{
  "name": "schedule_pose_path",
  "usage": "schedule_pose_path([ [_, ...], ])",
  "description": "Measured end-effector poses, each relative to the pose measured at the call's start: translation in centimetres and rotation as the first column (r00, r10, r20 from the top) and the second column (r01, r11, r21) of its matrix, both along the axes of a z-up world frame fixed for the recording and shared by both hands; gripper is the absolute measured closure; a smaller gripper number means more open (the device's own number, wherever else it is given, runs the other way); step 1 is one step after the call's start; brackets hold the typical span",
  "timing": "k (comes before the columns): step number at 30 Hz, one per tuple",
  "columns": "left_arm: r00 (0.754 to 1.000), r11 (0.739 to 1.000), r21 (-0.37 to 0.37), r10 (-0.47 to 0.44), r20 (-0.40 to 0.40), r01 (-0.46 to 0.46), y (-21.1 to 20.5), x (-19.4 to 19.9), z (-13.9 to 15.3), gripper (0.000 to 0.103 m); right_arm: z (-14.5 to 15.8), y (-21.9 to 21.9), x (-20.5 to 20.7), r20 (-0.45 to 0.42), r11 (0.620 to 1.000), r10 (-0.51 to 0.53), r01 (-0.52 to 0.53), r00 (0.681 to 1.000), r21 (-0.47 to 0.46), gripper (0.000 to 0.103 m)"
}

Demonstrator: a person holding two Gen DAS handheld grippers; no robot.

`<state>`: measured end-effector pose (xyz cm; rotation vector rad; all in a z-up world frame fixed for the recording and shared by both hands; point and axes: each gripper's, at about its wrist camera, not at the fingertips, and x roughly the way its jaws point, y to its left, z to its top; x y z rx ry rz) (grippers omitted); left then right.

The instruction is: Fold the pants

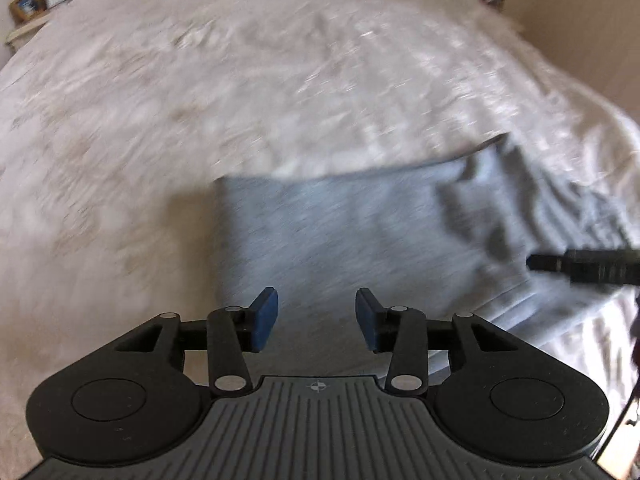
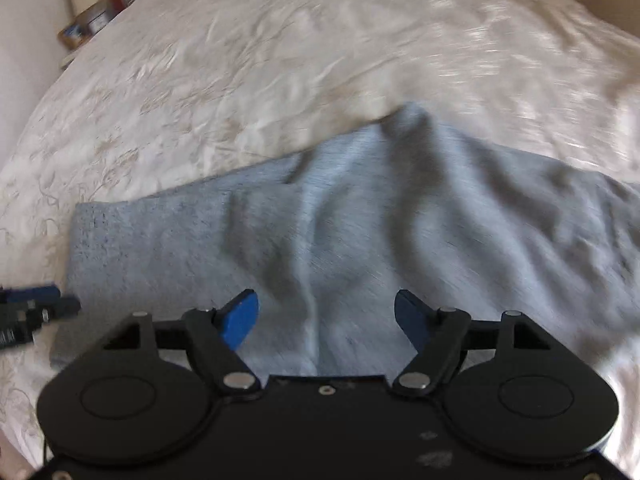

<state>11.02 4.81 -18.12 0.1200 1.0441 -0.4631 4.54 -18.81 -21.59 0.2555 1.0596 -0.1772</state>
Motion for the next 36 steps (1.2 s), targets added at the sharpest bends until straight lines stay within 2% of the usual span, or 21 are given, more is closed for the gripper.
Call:
schedule_pose_path([
  [3, 0.998, 0.998, -0.038, -0.056, -0.002, 0.056, -3.5, 0.3, 0.1, 0.061, 1.6, -1.2, -3.9, 0.034, 0.998, -0.050, 0.051, 0.998, -0.046, 0.024],
  [7, 0.996, 0.995, -0.052, -0.083, -0.013, 0.082, -8.7, 0.6, -0.6, 0.061, 2.8, -4.5, -8.3, 0.072, 0.987, -0.126, 0.132, 0.989, -0.087, 0.011],
  [9, 0.997, 0.996, -0.044, -0.081, -0.010, 0.081, -11.2, 0.8, -1.1, 0.060, 3.0, -6.6, -9.5, 0.078, 0.982, -0.145, 0.153, 0.986, -0.111, 0.011],
  [15, 0.998, 0.996, 0.072, -0.054, -0.033, 0.056, -16.2, 1.8, -4.2, 0.059, 3.0, -15.4, -10.3, 0.093, 0.975, -0.146, 0.160, 0.985, -0.156, 0.010],
  [17, 0.997, 0.990, 0.133, -0.045, -0.064, 0.053, -16.6, 1.8, -5.8, 0.058, 2.9, -18.4, -9.9, 0.087, 0.975, -0.128, 0.141, 0.988, -0.170, 0.009],
  [18, 0.997, 0.987, 0.153, -0.050, -0.051, 0.057, -16.8, 1.7, -6.3, 0.057, 2.7, -20.1, -9.7, 0.085, 0.976, -0.120, 0.134, 0.989, -0.171, 0.008],
  [21, 0.998, 0.981, 0.184, -0.047, -0.033, 0.052, -17.3, 1.4, -6.5, 0.056, 2.0, -25.0, -9.4, 0.043, 0.981, -0.152, 0.156, 0.987, -0.112, 0.008],
  [24, 0.999, 0.983, 0.184, -0.018, -0.044, 0.026, -17.2, 1.4, -6.6, 0.055, 1.5, -28.6, -11.9, 0.022, 0.962, -0.273, 0.273, 0.962, 0.029, 0.008],
  [27, 0.999, 0.979, 0.203, -0.014, -0.042, 0.022, -17.7, 1.6, -6.5, 0.054, 0.0, -29.8, -14.8, -0.001, 0.926, -0.339, 0.334, 0.941, 0.174, 0.007],
  [30, 0.999, 0.974, 0.225, -0.026, -0.036, 0.033, -18.2, 1.5, -6.4, 0.054, -1.5, -30.0, -17.1, 0.048, 0.872, -0.398, 0.361, 0.916, 0.332, 0.007],
  [33, 0.999, 0.970, 0.241, -0.032, -0.044, 0.042, -18.3, 1.6, -6.2, 0.053, -4.1, -30.1, -18.2, 0.050, 0.756, -0.533, 0.449, 0.845, 0.475, 0.006],
  [36, 0.998, 0.966, 0.256, -0.034, -0.056, 0.047, -18.7, 1.8, -6.2, 0.053, -6.3, -29.5, -18.6, 0.040, 0.654, -0.650, 0.532, 0.759, 0.538, 0.004],
])
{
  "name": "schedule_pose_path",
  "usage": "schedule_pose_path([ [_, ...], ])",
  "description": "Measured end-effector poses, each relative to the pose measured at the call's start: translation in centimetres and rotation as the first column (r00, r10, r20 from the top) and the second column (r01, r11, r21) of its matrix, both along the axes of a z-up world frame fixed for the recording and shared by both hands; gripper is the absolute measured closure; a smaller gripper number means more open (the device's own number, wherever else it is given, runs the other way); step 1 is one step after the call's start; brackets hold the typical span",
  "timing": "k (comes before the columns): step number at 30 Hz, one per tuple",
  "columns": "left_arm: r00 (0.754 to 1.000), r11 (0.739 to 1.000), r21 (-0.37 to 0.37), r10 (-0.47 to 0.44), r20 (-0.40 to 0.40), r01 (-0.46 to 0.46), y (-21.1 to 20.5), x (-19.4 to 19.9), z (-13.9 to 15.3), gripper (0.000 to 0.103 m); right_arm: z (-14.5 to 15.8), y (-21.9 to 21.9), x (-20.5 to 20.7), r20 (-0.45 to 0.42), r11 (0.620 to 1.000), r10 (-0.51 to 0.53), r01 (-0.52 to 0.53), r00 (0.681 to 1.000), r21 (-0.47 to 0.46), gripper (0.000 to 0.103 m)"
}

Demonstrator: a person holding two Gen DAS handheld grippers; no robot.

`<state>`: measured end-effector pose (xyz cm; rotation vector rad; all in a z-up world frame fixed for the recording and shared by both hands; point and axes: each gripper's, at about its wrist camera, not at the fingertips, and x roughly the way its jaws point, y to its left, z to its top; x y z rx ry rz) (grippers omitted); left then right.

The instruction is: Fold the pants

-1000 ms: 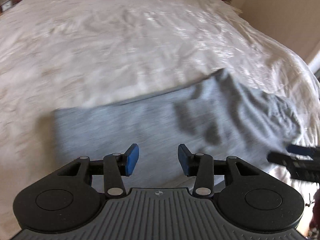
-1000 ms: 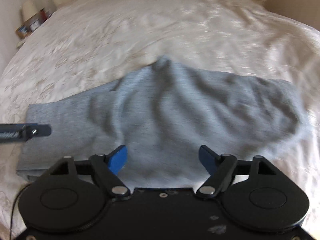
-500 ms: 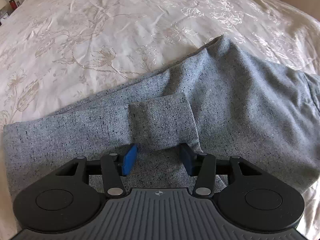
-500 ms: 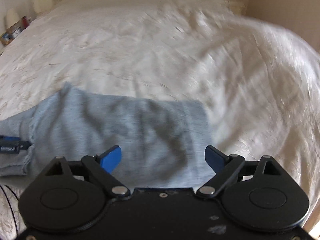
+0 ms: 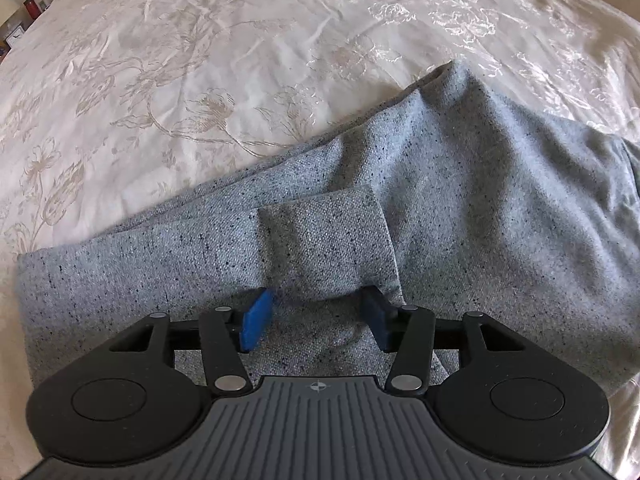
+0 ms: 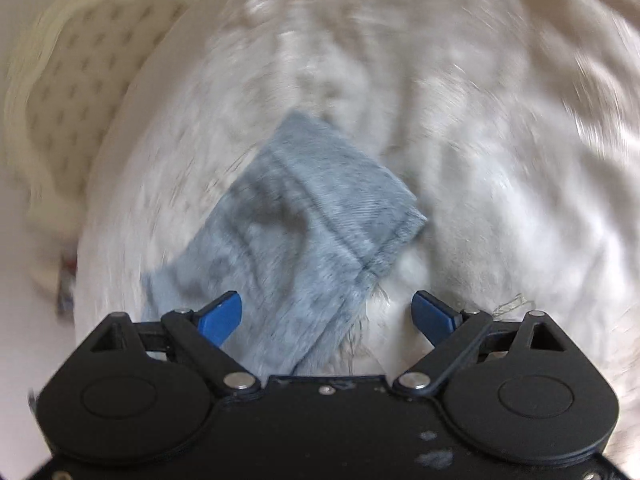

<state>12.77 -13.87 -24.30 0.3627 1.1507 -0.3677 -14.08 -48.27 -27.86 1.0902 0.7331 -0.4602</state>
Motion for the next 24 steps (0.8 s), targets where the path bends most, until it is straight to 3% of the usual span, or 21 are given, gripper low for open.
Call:
schedule_pose_path([
  [3, 1.000, 1.000, 0.002, 0.005, -0.009, -0.005, -0.1, 0.3, 0.0, 0.053, -1.2, -0.3, 0.6, 0.041, 0.996, -0.087, 0.085, 0.995, 0.040, 0.006],
  [5, 1.000, 1.000, -0.001, 0.004, -0.014, -0.004, 0.0, 0.4, 0.1, 0.053, -1.2, -1.0, 1.9, 0.052, 0.995, -0.083, 0.080, 0.995, 0.059, 0.041],
  [6, 1.000, 1.000, -0.003, 0.003, -0.017, -0.003, 0.1, 0.4, 0.3, 0.053, -0.9, -1.2, 2.8, 0.019, 0.996, -0.062, 0.061, 0.998, 0.058, 0.078],
  [8, 1.000, 1.000, -0.005, 0.000, -0.019, -0.001, 0.1, 0.4, 0.9, 0.053, 0.1, -1.4, 4.2, -0.010, 0.999, -0.012, 0.012, 1.000, 0.046, 0.079],
  [11, 1.000, 0.999, -0.045, -0.016, 0.019, 0.017, 0.1, -0.3, 2.3, 0.053, 3.6, -0.2, 6.4, -0.056, 0.983, 0.131, -0.137, 0.990, -0.118, 0.079],
  [15, 0.998, 0.994, -0.088, -0.058, 0.025, 0.060, -0.6, -0.6, 1.8, 0.052, 8.8, 3.4, 8.3, -0.092, 0.906, 0.269, -0.285, 0.959, -0.313, 0.079],
  [18, 0.994, 0.994, -0.028, -0.108, -0.032, 0.107, -1.6, -0.2, -1.0, 0.046, 12.4, 6.9, 9.8, -0.104, 0.831, 0.345, -0.355, 0.933, -0.428, 0.079],
  [20, 0.989, 0.991, -0.034, -0.135, -0.061, 0.133, -1.8, 0.5, -0.6, 0.043, 14.5, 9.6, 10.8, -0.106, 0.785, 0.391, -0.391, 0.914, -0.481, 0.079],
  [22, 0.986, 0.984, -0.132, -0.131, -0.099, 0.118, -1.0, 1.4, 1.2, 0.043, 16.1, 12.3, 11.7, -0.111, 0.740, 0.434, -0.424, 0.894, -0.522, 0.079],
  [24, 0.985, 0.958, -0.267, -0.139, -0.101, 0.108, 0.5, 1.8, 3.5, 0.040, 17.4, 15.2, 12.7, -0.128, 0.678, 0.493, -0.472, 0.861, -0.563, 0.079],
])
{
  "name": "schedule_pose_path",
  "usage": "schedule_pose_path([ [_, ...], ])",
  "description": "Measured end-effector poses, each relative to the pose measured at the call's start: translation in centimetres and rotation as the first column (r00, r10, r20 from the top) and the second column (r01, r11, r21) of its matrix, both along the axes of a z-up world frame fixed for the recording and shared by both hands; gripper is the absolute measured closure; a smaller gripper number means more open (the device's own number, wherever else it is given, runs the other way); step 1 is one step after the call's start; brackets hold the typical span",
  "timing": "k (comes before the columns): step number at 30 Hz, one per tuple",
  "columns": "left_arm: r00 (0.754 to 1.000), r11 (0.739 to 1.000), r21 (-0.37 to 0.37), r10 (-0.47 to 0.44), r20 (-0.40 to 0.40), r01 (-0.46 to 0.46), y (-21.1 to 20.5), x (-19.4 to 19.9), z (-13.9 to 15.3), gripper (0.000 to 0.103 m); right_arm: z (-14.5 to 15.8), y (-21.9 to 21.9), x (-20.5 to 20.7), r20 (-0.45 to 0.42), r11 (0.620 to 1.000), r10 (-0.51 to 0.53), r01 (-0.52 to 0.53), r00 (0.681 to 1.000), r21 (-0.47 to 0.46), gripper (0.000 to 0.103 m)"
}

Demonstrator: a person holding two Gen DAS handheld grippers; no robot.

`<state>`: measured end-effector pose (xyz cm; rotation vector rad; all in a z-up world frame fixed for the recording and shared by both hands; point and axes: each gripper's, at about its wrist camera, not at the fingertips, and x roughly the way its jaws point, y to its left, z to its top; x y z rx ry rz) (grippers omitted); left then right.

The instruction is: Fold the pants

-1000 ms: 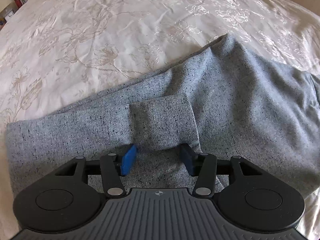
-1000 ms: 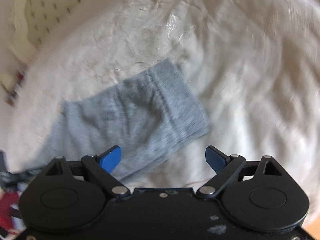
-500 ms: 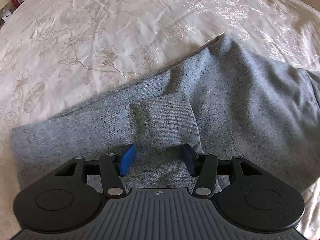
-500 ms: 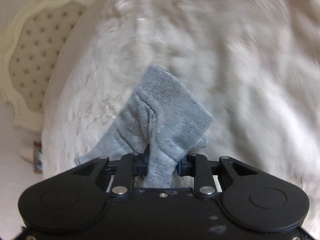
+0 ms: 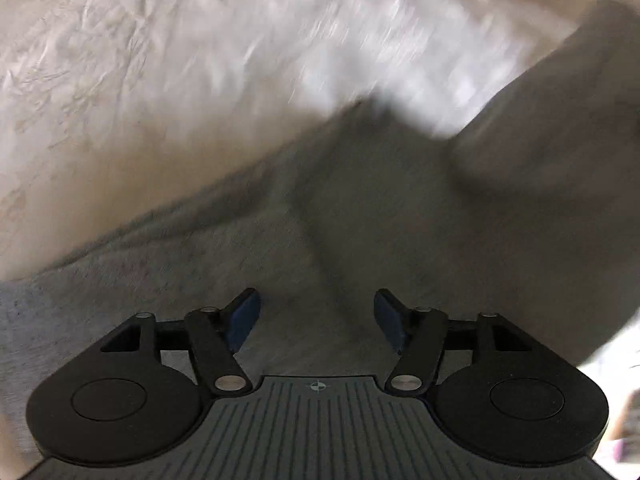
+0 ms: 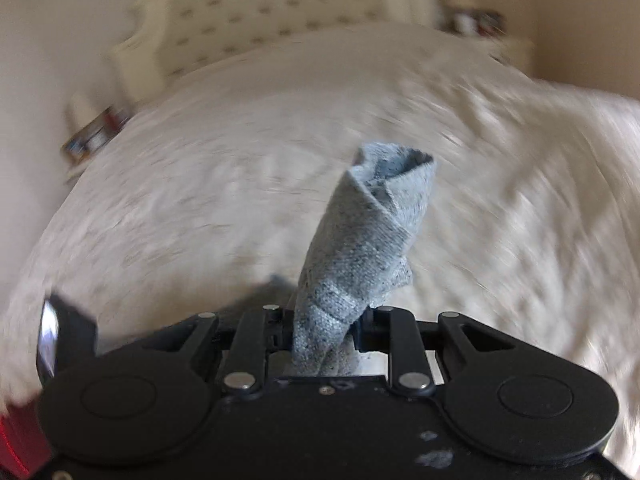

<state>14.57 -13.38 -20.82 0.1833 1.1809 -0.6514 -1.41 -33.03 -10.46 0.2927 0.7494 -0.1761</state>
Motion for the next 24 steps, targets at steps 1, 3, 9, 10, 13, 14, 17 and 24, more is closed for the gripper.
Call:
schedule_pose_path([
  [1, 1.000, 0.999, -0.039, 0.001, 0.000, -0.001, 0.7, 0.1, 0.8, 0.038, 0.4, 1.5, 0.2, -0.001, 0.999, 0.040, -0.040, 0.999, -0.025, 0.079],
  [3, 1.000, 0.989, -0.147, 0.017, -0.015, -0.019, 2.7, 0.4, 2.6, 0.023, 0.9, 5.3, 0.9, -0.006, 0.988, 0.136, -0.136, 0.991, -0.073, 0.079],
  [9, 0.955, 0.858, -0.425, 0.224, -0.194, -0.288, 12.3, 1.6, 4.1, 0.007, -1.4, 15.2, 2.6, -0.065, 0.924, 0.345, -0.351, 0.936, -0.154, 0.079],
  [10, 0.942, 0.842, -0.427, 0.261, -0.212, -0.329, 13.9, 1.6, 3.8, 0.005, -2.3, 16.4, 2.9, -0.084, 0.918, 0.361, -0.370, 0.929, -0.146, 0.079],
  [13, 0.908, 0.825, -0.392, 0.318, -0.272, -0.406, 17.7, 1.6, 2.3, 0.001, -4.5, 19.5, 3.2, -0.139, 0.893, 0.403, -0.422, 0.904, -0.157, 0.079],
  [14, 0.900, 0.818, -0.392, 0.319, -0.298, -0.420, 18.4, 1.7, 1.9, 0.001, -5.3, 20.9, 3.2, -0.167, 0.872, 0.426, -0.453, 0.889, -0.187, 0.079],
  [17, 0.870, 0.766, -0.443, 0.305, -0.387, -0.466, 19.8, 2.2, 1.0, 0.001, -7.2, 24.6, 2.7, -0.244, 0.774, 0.504, -0.559, 0.828, -0.298, 0.079],
  [24, 0.858, 0.808, -0.386, 0.260, -0.443, -0.445, 18.1, 3.4, -1.5, 0.001, -10.6, 29.2, 0.5, -0.361, 0.528, 0.643, -0.733, 0.675, -0.429, 0.059],
])
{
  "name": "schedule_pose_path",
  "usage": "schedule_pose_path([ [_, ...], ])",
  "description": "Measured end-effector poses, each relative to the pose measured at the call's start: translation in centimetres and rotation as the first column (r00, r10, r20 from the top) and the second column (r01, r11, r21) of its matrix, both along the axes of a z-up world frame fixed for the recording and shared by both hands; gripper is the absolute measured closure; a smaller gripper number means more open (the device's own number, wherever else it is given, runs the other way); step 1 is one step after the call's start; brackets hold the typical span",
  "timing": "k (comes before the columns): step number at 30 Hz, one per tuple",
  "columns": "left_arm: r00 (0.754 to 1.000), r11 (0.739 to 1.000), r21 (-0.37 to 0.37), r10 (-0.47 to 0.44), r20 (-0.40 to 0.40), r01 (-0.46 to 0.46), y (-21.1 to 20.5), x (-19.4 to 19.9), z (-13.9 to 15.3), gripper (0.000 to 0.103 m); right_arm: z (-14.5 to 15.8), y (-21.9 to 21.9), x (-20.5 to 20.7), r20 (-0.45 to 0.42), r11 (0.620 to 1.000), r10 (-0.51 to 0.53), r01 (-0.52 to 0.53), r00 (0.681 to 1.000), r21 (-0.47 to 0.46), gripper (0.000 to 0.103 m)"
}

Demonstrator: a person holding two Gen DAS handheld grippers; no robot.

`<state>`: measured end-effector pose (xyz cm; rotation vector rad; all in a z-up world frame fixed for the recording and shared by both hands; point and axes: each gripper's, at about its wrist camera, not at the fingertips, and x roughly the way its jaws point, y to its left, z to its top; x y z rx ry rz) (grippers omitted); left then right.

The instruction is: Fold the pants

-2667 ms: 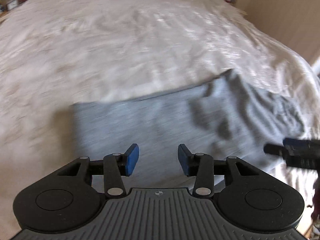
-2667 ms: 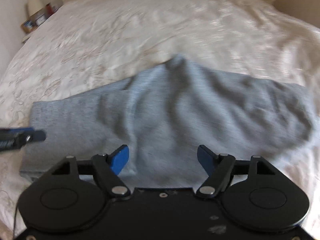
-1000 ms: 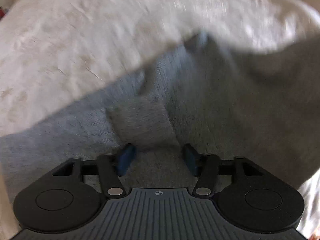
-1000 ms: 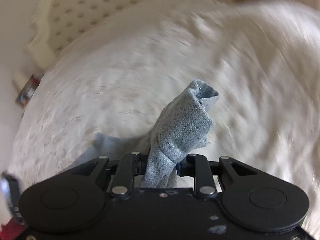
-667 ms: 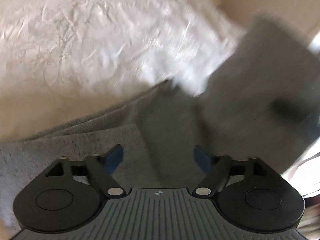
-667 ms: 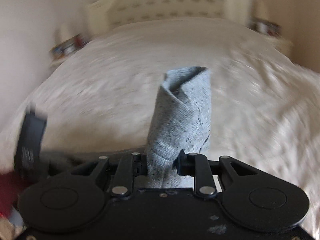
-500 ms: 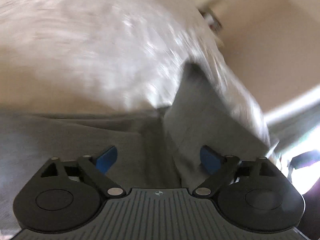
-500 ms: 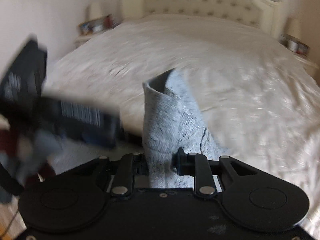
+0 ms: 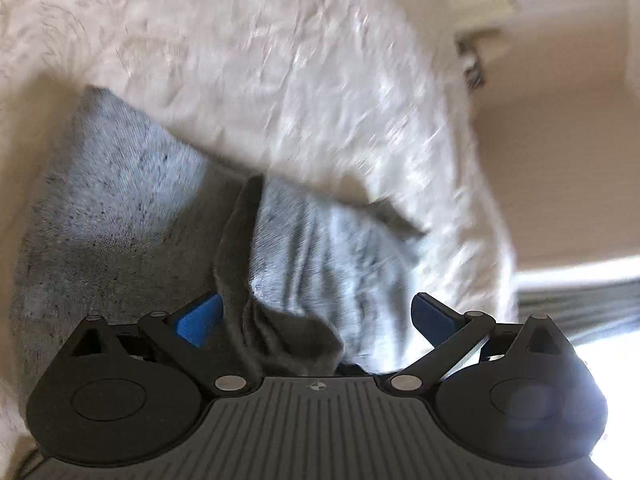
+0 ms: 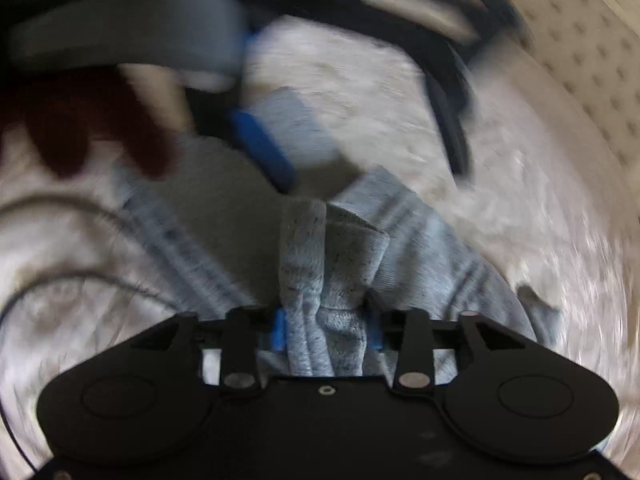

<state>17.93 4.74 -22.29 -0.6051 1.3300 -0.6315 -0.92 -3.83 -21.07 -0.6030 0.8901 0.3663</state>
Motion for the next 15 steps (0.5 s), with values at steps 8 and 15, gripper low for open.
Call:
schedule_pose_path([
  [8, 0.990, 0.979, 0.151, -0.139, -0.002, 0.138, -4.3, -0.1, -2.3, 0.001, 2.1, -1.9, -3.4, -0.041, 0.992, 0.036, -0.030, 0.999, 0.123, 0.058],
  [15, 0.990, 0.954, 0.280, -0.129, 0.049, 0.110, -6.0, -1.3, -1.8, 0.026, 5.1, -13.4, -3.7, -0.126, 0.832, -0.388, 0.405, 0.913, 0.378, 0.044],
])
